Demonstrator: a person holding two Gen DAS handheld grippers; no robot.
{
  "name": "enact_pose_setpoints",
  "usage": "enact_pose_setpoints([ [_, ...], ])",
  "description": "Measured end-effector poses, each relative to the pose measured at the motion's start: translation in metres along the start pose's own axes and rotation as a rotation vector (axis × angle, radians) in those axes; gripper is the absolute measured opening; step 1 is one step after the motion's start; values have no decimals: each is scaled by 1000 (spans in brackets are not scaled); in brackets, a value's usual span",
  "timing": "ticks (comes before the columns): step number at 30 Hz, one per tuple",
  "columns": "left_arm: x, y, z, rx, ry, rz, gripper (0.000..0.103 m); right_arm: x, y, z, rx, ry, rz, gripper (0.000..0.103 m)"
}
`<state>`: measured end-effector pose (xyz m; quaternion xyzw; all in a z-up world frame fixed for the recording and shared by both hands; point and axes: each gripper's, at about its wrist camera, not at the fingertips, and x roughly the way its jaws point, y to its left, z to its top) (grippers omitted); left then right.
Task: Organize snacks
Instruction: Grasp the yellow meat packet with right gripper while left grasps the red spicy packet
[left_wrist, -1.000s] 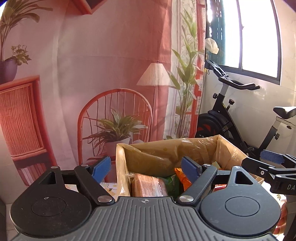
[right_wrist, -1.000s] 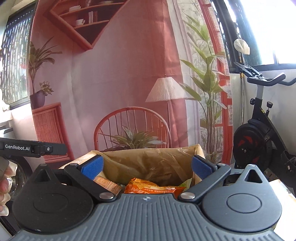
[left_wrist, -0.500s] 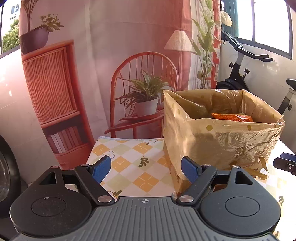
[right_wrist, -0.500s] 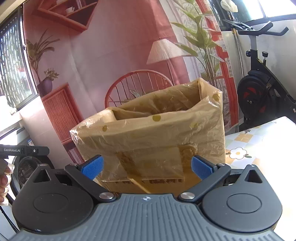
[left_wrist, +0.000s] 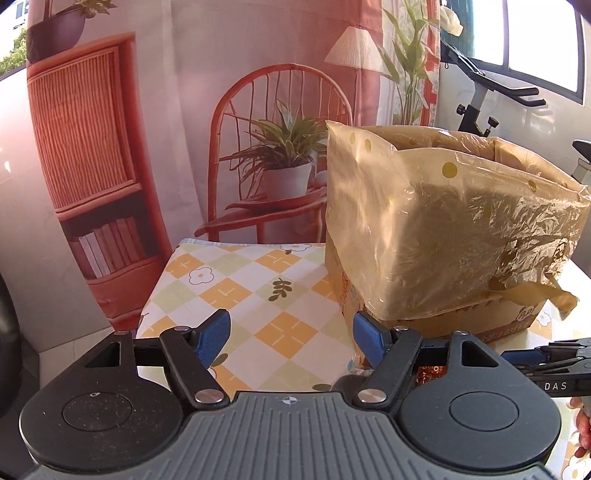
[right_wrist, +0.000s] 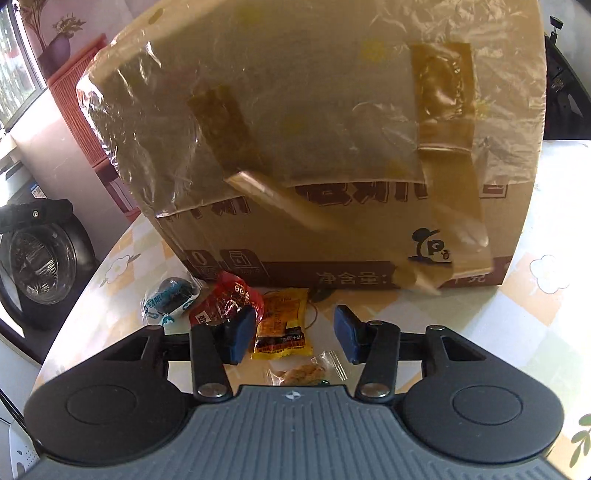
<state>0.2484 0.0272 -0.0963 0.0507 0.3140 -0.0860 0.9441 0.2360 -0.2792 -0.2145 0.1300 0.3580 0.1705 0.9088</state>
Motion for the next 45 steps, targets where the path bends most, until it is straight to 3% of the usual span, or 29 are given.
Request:
enact_pose_setpoints([
  [6, 17, -17, -14, 32, 30, -77, 56, 22, 8, 7, -79, 44, -11, 46],
  [12, 31, -26, -28, 23, 63, -116, 49, 39, 21, 6, -160, 108, -8, 43],
  [24, 40, -51, -45, 47, 118, -194, 48, 26, 11, -7, -250, 89, -9, 36],
  [31, 54, -74, -54, 110, 164, -241, 49, 15, 1, -19, -281, 72, -13, 36],
  [45, 94, -105, -63, 129, 202, -207, 51, 5, -16, -28, -262, 29, -7, 35],
])
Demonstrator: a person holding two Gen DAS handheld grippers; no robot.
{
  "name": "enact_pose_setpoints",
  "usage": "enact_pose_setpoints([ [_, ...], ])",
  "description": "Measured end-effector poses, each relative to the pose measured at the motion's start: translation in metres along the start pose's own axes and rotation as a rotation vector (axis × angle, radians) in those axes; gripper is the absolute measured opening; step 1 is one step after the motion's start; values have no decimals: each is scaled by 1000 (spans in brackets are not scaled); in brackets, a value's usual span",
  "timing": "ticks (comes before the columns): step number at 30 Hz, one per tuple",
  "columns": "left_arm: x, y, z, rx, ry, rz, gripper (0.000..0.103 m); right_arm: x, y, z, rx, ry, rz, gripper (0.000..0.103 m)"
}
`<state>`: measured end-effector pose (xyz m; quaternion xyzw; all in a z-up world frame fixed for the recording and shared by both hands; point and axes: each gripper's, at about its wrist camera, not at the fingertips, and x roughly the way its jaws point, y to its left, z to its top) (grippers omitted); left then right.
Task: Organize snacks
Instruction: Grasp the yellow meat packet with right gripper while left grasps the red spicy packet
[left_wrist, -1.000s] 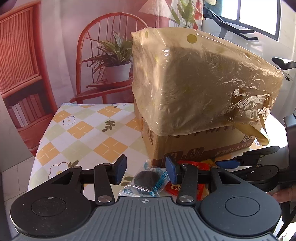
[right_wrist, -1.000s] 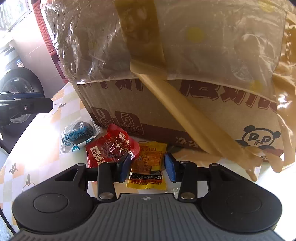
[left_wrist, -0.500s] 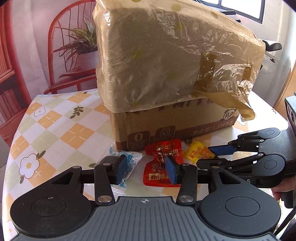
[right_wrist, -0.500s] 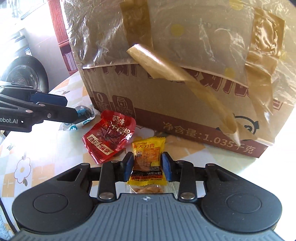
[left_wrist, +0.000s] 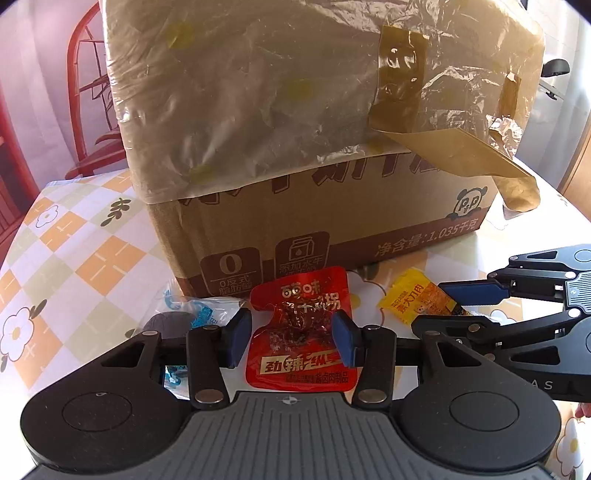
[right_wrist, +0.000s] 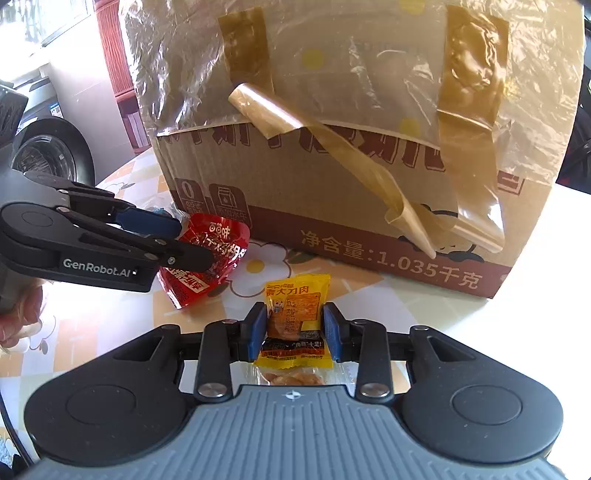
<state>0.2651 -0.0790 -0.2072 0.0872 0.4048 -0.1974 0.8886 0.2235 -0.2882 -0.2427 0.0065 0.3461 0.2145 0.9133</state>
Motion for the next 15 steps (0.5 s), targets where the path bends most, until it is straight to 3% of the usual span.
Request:
enact_pose_setpoints([
  [10, 17, -6, 2, -28, -31, 45, 51, 2, 1, -4, 10, -15, 7, 36],
  [15, 5, -9, -9, -85, -56, 17, 31, 1, 0, -4, 20, -19, 10, 36],
])
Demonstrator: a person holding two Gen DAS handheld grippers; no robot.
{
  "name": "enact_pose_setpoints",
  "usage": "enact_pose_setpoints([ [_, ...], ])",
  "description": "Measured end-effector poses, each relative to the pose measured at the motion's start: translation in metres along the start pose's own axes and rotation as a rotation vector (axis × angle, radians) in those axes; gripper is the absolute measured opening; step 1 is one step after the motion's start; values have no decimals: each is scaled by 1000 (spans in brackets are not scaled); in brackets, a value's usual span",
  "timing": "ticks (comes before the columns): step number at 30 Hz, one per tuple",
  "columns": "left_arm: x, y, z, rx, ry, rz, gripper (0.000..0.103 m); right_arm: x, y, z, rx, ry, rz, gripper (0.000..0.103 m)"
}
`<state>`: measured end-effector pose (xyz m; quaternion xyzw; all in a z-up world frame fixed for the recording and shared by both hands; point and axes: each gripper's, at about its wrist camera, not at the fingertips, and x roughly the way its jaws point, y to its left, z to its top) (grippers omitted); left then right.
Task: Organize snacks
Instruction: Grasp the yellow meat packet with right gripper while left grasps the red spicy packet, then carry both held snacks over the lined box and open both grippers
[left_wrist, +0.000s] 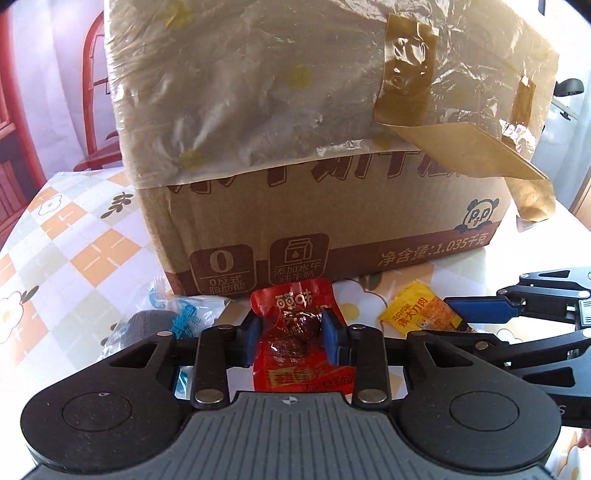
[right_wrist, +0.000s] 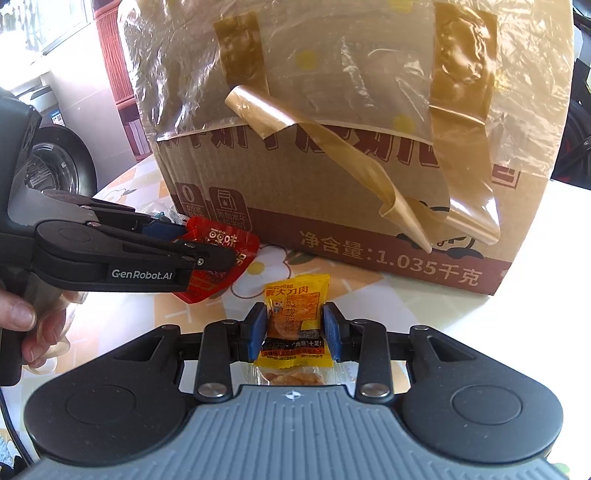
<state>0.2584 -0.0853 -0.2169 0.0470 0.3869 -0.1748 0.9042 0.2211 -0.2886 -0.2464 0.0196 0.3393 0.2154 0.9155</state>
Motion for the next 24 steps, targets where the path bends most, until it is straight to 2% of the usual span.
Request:
enact_pose_setpoints([
  [3, -14, -1, -11, -24, -11, -31, 18, 0, 0, 0, 10, -2, -1, 36],
  [13, -46, -18, -36, -41, -53, 18, 16, -3, 0, 0, 44, 3, 22, 34],
  [17, -58, -14, -36, -37, -73, 44, 14, -8, 3, 1, 38, -20, 31, 33],
  [24, -88, -2, -35, -93, -119, 96, 14, -21, 0, 3, 59, -67, 70, 33],
])
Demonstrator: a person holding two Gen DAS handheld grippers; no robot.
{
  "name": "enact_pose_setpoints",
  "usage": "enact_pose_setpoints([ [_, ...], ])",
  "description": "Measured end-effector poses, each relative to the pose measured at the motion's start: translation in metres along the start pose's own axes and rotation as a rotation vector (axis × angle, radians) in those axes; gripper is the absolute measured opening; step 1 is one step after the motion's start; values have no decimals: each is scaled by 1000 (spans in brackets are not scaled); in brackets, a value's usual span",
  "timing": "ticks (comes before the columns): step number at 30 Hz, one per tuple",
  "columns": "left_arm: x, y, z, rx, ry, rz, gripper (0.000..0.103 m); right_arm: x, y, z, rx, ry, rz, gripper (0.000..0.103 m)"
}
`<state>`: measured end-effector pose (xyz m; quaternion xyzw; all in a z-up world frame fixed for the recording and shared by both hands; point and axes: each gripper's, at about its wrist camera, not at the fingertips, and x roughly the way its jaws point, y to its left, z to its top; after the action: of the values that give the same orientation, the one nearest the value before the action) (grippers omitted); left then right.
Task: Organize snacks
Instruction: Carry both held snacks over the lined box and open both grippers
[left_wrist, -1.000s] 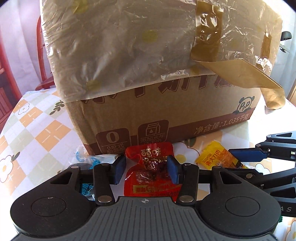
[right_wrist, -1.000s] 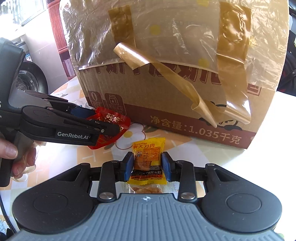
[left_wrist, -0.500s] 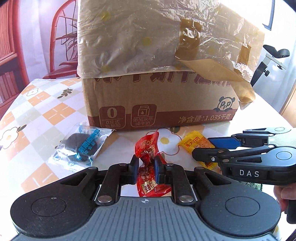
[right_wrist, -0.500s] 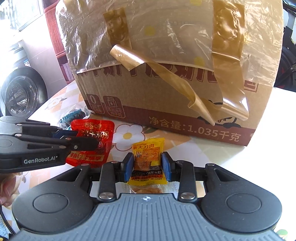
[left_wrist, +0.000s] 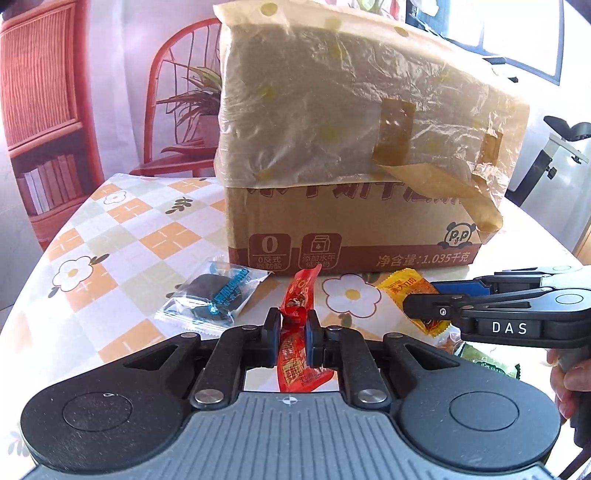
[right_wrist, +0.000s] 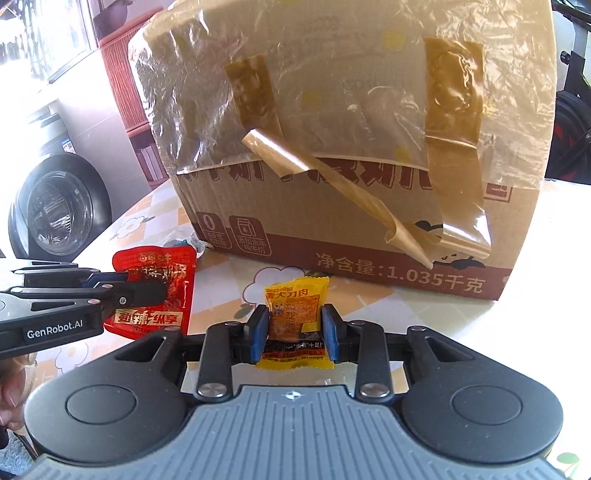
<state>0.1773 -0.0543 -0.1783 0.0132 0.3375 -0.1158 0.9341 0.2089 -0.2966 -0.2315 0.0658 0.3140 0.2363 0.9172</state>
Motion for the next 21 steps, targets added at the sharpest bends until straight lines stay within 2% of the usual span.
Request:
enact_pose_setpoints([
  [5, -24, 10, 1, -39, -34, 19, 14, -8, 1, 4, 3, -8, 41, 33],
  [8, -43, 17, 5, -65, -62, 44, 14, -22, 10, 18, -46, -38, 85, 33],
  [16, -90, 29, 34, -119, -224, 105, 14, -63, 32, 76, -161, -172, 240, 33],
  [21, -112, 25, 59, -108, -315, 122, 14, -84, 39, 111, -196, -290, 287, 33],
])
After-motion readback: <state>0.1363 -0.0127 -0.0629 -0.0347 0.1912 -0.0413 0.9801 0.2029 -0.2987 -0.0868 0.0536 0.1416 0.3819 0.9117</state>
